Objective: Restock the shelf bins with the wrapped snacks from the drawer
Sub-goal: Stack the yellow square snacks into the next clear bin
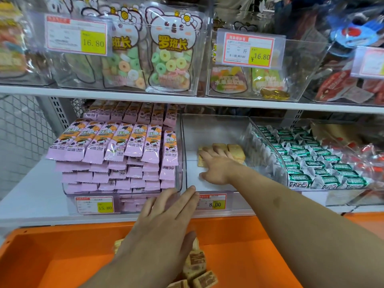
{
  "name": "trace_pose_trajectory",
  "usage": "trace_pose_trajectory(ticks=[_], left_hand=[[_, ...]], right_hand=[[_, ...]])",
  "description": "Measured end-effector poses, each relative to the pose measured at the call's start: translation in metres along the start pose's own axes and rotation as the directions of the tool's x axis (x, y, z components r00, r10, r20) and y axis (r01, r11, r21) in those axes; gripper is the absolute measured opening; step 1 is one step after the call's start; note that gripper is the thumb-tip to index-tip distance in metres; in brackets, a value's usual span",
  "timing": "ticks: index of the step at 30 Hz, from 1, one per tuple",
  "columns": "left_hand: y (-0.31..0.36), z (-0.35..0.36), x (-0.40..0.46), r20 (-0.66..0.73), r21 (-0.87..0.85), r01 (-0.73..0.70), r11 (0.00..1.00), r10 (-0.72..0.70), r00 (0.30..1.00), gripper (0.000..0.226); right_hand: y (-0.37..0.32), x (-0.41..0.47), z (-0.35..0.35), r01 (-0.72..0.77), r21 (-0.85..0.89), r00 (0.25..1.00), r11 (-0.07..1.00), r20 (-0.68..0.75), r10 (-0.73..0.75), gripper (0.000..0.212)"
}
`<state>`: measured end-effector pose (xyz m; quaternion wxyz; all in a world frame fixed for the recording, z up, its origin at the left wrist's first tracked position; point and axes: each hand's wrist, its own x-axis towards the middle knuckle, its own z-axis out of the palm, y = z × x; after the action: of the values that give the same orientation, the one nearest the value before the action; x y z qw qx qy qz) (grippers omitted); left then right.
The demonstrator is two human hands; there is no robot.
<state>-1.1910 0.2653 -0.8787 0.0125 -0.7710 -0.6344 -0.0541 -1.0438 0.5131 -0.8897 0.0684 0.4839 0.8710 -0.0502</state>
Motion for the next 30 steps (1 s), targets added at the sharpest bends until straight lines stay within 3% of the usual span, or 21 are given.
trace_pose_trajectory(ticks=[15,19,23,25,27,30], left_hand=[[0.001,-0.005,-0.002,0.053,-0.057,0.029,0.998,-0.026,0.998,0.077],[0.003,-0.009,-0.005,0.032,-0.067,0.003,0.998,-0.001,0.999,0.073],[0.005,-0.013,-0.014,0.034,-0.089,-0.006,0.996,0.009,0.999,0.072],[0.006,-0.013,-0.022,-0.011,-0.096,-0.033,0.995,0.032,0.999,0.069],[0.007,-0.011,-0.032,-0.034,-0.122,-0.05,0.991,0.046,0.998,0.067],[0.007,0.008,-0.05,0.022,-0.209,-0.011,0.978,0.016,1.0,0.066]], right_hand=[[0.018,0.007,0.0,-0.063,0.145,0.997,0.987,0.048,0.057,0.097],[0.014,-0.022,-0.016,-0.038,0.264,0.998,0.964,-0.032,0.048,0.082],[-0.001,-0.087,-0.037,0.071,0.479,0.972,0.875,-0.23,0.047,0.075],[-0.013,-0.129,-0.041,0.16,0.469,0.946,0.869,-0.323,0.001,0.071],[-0.024,-0.168,-0.037,0.245,0.447,0.92,0.861,-0.388,-0.06,0.058],[-0.041,-0.212,-0.008,0.298,0.489,0.927,0.82,-0.353,-0.126,0.029]])
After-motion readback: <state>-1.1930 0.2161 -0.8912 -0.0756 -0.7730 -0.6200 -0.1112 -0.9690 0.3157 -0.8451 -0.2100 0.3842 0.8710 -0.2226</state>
